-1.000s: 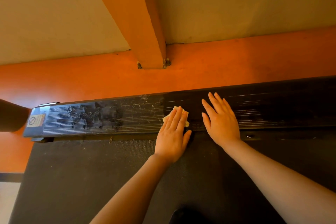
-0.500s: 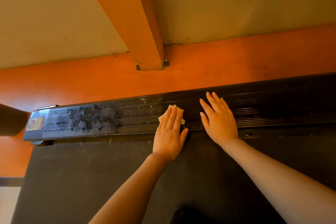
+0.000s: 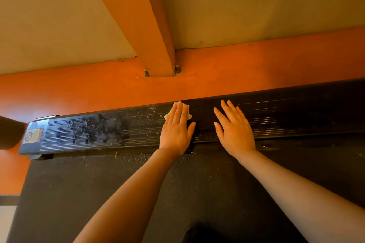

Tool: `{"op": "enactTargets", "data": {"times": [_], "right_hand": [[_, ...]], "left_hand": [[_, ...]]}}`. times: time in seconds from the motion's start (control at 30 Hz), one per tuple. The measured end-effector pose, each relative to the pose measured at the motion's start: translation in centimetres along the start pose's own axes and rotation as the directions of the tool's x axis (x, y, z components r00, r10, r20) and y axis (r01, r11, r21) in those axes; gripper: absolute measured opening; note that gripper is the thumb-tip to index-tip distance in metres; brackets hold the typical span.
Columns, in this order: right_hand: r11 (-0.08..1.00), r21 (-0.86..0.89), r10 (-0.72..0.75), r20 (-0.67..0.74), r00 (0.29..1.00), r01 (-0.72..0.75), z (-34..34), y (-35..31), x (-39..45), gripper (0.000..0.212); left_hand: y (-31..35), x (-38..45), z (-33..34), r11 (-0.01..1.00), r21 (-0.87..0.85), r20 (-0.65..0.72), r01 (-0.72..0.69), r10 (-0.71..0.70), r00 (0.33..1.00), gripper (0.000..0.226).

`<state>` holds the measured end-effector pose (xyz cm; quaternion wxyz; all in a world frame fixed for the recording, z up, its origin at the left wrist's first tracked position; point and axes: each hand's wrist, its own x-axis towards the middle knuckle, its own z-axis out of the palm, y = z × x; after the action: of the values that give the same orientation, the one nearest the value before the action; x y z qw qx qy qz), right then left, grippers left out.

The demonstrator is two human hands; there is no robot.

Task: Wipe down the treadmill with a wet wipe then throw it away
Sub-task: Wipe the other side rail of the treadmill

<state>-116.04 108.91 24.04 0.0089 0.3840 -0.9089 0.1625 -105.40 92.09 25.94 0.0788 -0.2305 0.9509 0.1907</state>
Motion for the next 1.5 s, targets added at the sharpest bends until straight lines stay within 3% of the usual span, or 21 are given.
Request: {"op": "enactTargets", "data": {"times": [0.43, 0.57, 0.83, 1.0, 1.17, 1.5], "right_hand": [[1.0, 0.011, 0.011, 0.013, 1.0, -0.011, -0.2, -0.2, 0.0, 0.044], [1.0, 0.014, 0.013, 0.017, 1.0, -0.014, -0.1, -0.2, -0.1, 0.043], [1.0, -0.001, 0.004, 0.004, 1.0, -0.004, -0.1, -0.1, 0.0, 0.042], [0.999, -0.027, 0.02, 0.027, 0.999, -0.02, -0.1, -0.8, 0.2, 0.043], [0.998, -0.025, -0.053, 0.041, 0.998, 0.054, 0.8, -3.8, 0.9, 0.044], [0.997, -0.014, -0.081, 0.021, 0.997, 0.081, 2.4, -5.9, 1.1, 0.046]], "left_hand": [[0.0, -5.8, 1.9, 0.999, 0.023, 0.009, -0.038, 0.038, 0.999, 0.072], [-0.7, -4.6, 1.4, 0.997, 0.047, -0.002, -0.056, 0.057, 0.998, 0.068], [-1.3, 0.2, -0.5, 0.998, 0.019, -0.004, 0.068, -0.068, 0.998, 0.067], [-1.1, -0.3, -0.2, 0.997, -0.007, -0.017, 0.078, -0.078, 0.997, 0.069], [-1.7, -2.7, 1.0, 0.999, -0.001, -0.056, 0.05, -0.05, 0.997, 0.076], [-2.7, -0.3, -0.1, 0.995, -0.037, -0.086, 0.088, -0.091, 0.992, 0.064]]}}
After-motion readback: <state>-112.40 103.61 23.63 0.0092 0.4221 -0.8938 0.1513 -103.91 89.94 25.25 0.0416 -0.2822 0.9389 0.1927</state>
